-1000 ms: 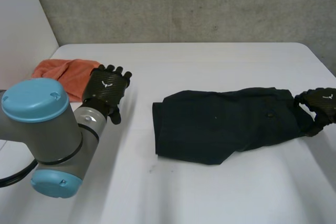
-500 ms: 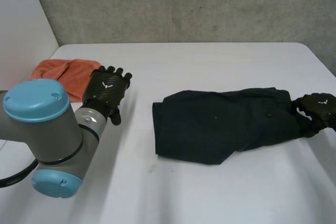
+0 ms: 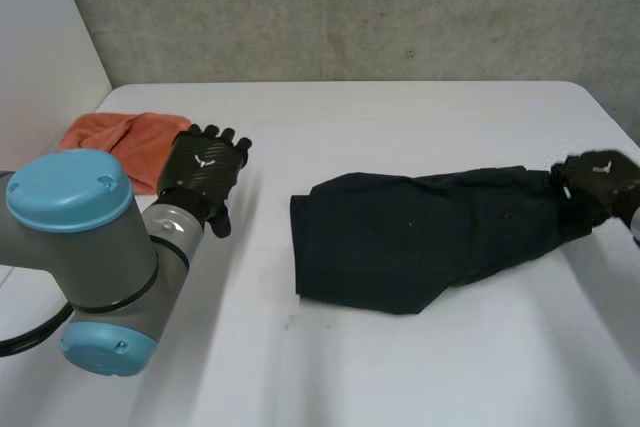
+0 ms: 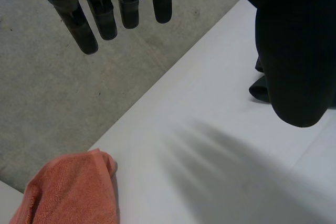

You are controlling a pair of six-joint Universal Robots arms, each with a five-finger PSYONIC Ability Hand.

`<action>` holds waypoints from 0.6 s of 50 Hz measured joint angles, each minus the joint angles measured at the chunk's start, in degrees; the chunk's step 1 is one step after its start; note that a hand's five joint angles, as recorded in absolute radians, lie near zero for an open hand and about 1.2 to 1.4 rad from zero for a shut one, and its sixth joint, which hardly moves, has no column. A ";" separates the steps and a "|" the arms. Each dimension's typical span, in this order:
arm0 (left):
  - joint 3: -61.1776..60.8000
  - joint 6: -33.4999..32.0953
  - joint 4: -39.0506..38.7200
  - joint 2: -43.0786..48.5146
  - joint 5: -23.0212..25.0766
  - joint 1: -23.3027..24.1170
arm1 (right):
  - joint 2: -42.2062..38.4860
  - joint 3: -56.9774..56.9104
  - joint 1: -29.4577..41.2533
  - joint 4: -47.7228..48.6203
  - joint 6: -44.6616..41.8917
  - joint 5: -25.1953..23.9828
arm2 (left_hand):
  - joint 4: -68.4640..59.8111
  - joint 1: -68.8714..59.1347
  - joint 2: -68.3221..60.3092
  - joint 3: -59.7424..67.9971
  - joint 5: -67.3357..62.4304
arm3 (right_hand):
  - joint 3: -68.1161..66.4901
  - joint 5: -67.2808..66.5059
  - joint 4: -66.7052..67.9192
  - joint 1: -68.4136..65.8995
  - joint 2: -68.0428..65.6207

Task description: Fold the laundry.

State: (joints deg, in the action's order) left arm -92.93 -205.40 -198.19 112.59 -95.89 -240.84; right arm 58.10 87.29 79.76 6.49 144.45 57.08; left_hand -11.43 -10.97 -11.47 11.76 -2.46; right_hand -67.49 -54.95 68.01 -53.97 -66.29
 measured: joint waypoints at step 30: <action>0.62 1.73 0.02 -3.18 -0.20 -3.25 | -11.73 -26.19 50.10 -9.27 8.24 11.35 | 0.00 0.00 0.00 0.00 0.00 | 31.56 28.52 -30.95 24.92 30.99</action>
State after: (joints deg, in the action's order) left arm -92.31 -203.67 -198.17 109.41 -96.09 -244.08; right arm 46.37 61.10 129.87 -2.77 152.69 68.43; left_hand -11.43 -10.97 -11.47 11.76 -2.46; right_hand -35.94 -26.43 37.06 -29.05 -35.30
